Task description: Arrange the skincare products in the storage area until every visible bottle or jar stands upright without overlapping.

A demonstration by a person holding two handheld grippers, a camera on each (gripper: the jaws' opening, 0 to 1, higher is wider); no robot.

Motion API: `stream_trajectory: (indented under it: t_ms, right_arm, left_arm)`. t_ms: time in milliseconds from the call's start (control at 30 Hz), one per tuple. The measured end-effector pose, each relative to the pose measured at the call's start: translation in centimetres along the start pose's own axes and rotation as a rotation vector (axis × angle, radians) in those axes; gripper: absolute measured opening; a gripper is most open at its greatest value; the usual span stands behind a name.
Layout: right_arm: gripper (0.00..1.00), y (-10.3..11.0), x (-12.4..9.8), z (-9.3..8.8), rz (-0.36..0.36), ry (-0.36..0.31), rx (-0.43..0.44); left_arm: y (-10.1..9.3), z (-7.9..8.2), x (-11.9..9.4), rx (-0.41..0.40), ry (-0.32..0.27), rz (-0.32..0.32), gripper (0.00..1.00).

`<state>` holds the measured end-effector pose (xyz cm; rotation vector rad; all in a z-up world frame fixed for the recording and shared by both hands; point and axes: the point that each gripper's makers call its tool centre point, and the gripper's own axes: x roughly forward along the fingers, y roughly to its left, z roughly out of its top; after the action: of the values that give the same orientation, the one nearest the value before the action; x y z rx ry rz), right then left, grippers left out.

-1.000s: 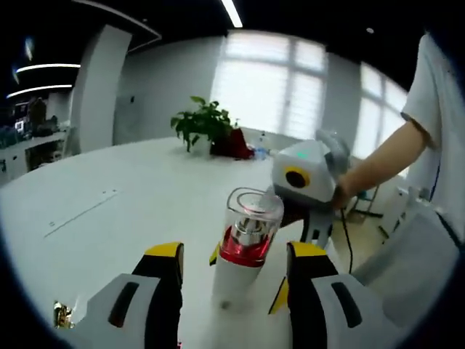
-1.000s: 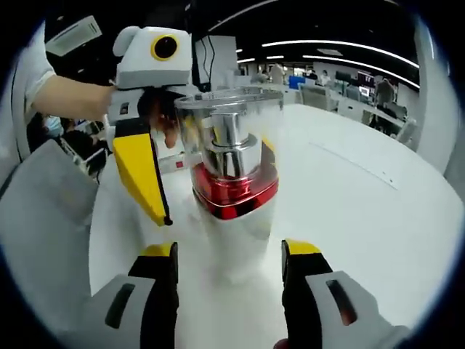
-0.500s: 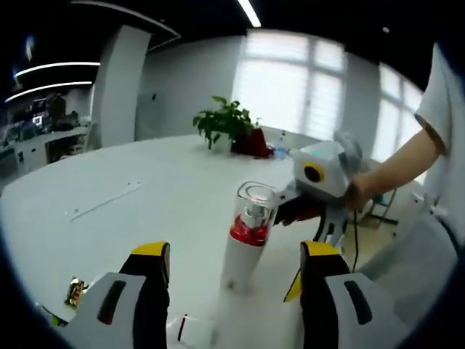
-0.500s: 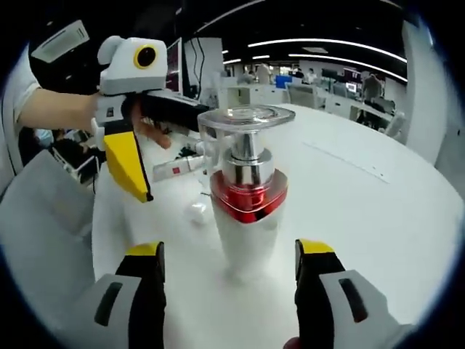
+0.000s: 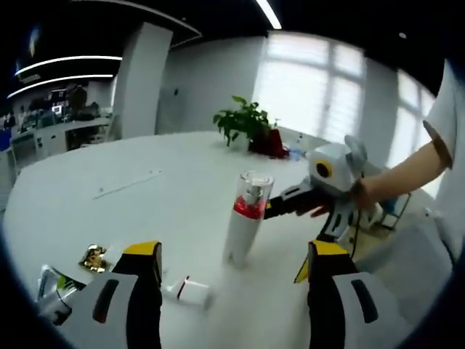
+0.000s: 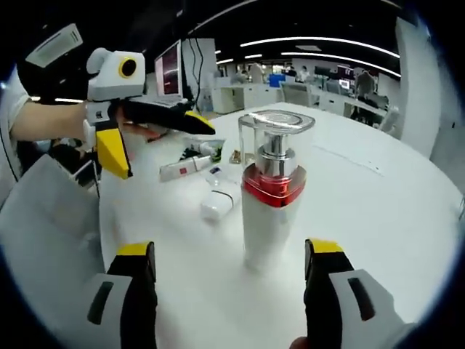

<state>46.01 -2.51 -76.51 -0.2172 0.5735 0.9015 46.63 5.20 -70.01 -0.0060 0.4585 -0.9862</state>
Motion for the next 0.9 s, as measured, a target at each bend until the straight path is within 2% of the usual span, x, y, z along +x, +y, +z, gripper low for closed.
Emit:
stream_trajectory:
  t_ms: [67, 233, 333, 400, 567, 833, 900]
  right_arm:
    - [0.86, 0.2, -0.6, 0.7, -0.019, -0.026, 0.02]
    - [0.86, 0.9, -1.1, 0.1, -0.034, -0.022, 0.042]
    - [0.86, 1.9, -2.1, 0.3, -0.041, -0.046, 0.063]
    - [0.89, 2.3, -2.5, 0.4, -0.045, -0.052, 0.079]
    - [0.91, 2.8, -3.0, -0.3, -0.046, -0.046, 0.091]
    - [0.97, 5.3, -4.2, -1.2, -0.029, -0.032, 0.122]
    - [0.98, 5.8, -4.5, -1.0, -0.028, -0.038, 0.123]
  left_arm:
    - [0.1, -0.3, -0.8, -0.011, -0.003, 0.018, 0.78]
    - [0.3, -1.3, -2.8, -0.032, -0.001, 0.072, 0.83]
    - [0.6, -1.8, -4.3, -0.055, -0.015, 0.13, 0.88]
    - [0.5, -2.2, -5.2, -0.076, -0.025, 0.141, 0.9]
    - [0.9, -4.2, -7.3, -0.094, 0.004, 0.183, 0.91]
    - [0.9, -5.5, -11.0, -0.139, -0.01, 0.26, 0.95]
    - [0.8, -5.7, -11.8, -0.151, -0.009, 0.277, 0.96]
